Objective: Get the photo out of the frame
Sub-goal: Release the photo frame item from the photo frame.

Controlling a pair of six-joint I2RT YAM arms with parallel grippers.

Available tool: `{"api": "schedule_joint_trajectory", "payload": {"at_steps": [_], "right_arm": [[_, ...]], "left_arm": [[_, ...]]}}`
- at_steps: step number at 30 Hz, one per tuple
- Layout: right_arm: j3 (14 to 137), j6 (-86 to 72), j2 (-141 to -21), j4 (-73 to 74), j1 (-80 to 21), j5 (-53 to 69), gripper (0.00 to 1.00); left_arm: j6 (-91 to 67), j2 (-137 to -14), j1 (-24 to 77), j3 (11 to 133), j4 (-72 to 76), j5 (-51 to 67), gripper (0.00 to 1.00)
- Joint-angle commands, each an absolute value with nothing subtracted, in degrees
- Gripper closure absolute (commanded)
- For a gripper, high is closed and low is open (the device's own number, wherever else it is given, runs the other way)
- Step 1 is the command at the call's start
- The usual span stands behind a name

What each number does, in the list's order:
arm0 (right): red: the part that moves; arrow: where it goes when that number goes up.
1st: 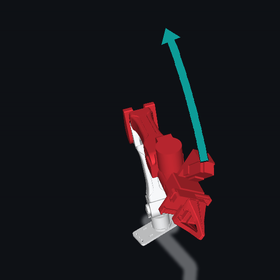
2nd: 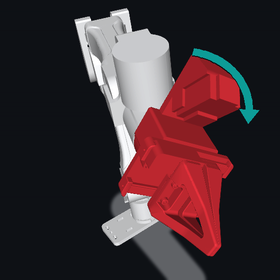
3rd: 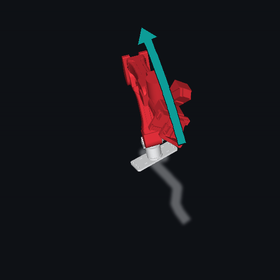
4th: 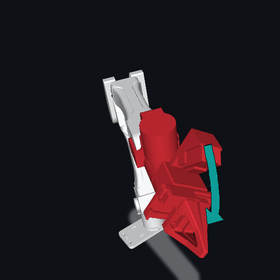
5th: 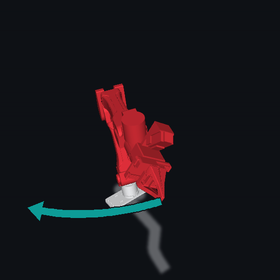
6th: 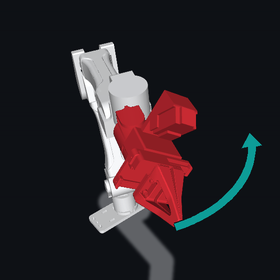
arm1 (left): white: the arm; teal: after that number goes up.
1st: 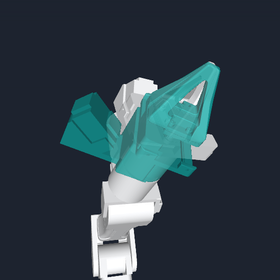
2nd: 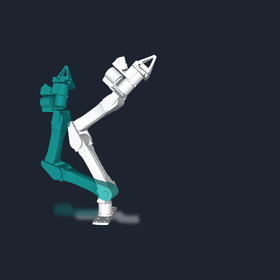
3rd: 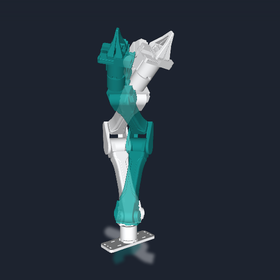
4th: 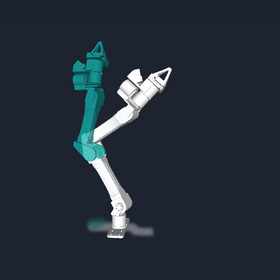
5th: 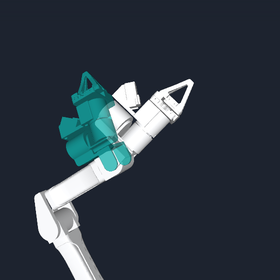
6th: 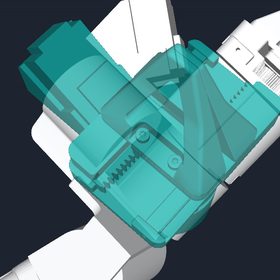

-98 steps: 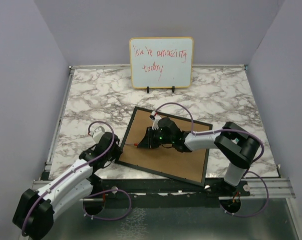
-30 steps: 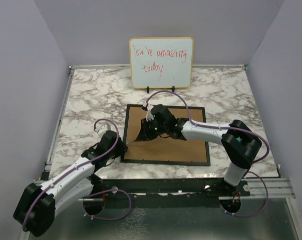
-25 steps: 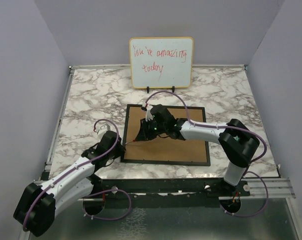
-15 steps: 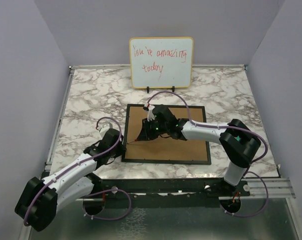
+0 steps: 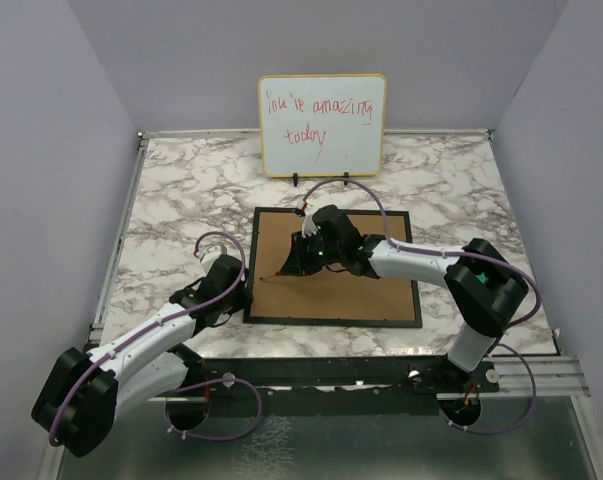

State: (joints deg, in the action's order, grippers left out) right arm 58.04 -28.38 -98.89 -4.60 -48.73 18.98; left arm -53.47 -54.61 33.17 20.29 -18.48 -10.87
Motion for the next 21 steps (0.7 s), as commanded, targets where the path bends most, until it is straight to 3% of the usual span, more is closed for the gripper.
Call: {"api": "schedule_joint_trajectory", "payload": {"at_steps": [1, 21], "right_arm": [[59.2, -27.5, -102.5, -6.7, -48.6, 20.3, 0.99], [60.6, -26.2, -105.8, -7.2, -48.6, 23.3, 0.99]], "left_arm": [[-53.0, -56.0, 33.9, 19.4, -23.4, -12.4, 1.0], [-52.8, -55.1, 34.1, 19.2, -23.1, -12.0, 1.0]]}}
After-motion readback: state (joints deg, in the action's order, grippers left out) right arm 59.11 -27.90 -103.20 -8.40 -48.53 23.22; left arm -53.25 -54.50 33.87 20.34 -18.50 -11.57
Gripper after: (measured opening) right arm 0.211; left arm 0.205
